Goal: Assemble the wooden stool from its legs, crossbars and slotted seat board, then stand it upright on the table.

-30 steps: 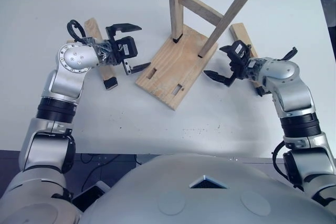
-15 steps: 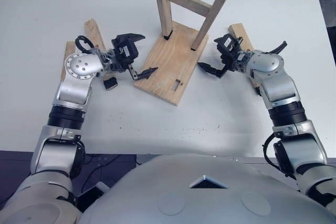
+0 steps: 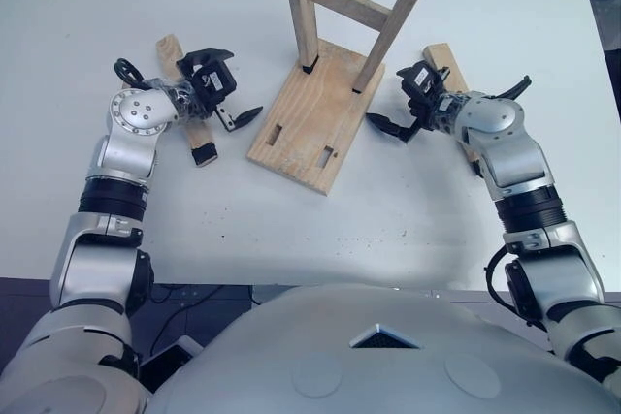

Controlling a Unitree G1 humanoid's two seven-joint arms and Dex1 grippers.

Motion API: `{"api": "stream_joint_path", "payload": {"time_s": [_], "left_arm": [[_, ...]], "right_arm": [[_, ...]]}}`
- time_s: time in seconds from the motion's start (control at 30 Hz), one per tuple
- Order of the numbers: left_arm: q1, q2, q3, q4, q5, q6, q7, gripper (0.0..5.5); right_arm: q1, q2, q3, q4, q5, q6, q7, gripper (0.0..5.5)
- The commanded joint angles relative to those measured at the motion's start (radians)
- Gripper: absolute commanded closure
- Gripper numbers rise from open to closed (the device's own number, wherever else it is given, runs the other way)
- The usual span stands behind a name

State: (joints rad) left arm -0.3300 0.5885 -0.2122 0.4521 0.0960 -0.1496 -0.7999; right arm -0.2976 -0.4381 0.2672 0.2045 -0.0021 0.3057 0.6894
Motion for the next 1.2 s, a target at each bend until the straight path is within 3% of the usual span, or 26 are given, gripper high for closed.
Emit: {"api": "stream_joint_path", "payload": {"time_s": [0.03, 0.2, 0.37, 0.57, 0.9, 1.03, 1.2], "left_arm": [[0.073, 0.011, -0.040, -0.053, 0.010, 0.025, -0.057, 0.27], [0.133, -0.017, -0.040, -0.228, -0.073, 0.127, -0.099, 0.27], [0.141, -0.014, -0.029, -0.205, -0.052, 0.153, -0.064, 0.27], [0.184, -0.029, 0.015, -0.233, -0.093, 0.186, -0.010, 0.27], [0.335, -0.085, 0.414, -0.435, -0.505, 0.413, 0.074, 0.27], [0.355, -0.058, 0.576, -0.387, -0.591, 0.437, 0.112, 0.27], [0.350, -0.017, 0.630, -0.226, -0.549, 0.374, 0.105, 0.27]], "right_arm": [[-0.023, 0.019, -0.009, 0.040, -0.020, 0.001, -0.032, 0.55], [-0.058, 0.027, -0.024, 0.089, -0.020, -0.012, -0.059, 0.55], [-0.064, -0.002, -0.033, 0.095, -0.015, -0.024, -0.037, 0.55], [-0.085, -0.050, -0.132, 0.114, 0.024, -0.066, -0.019, 0.55], [0.115, -0.053, -0.233, -0.096, 0.123, 0.030, -0.036, 0.55], [0.140, -0.062, -0.263, -0.130, 0.130, 0.059, -0.060, 0.55], [0.172, -0.058, -0.270, -0.154, 0.122, 0.068, -0.074, 0.55]]}}
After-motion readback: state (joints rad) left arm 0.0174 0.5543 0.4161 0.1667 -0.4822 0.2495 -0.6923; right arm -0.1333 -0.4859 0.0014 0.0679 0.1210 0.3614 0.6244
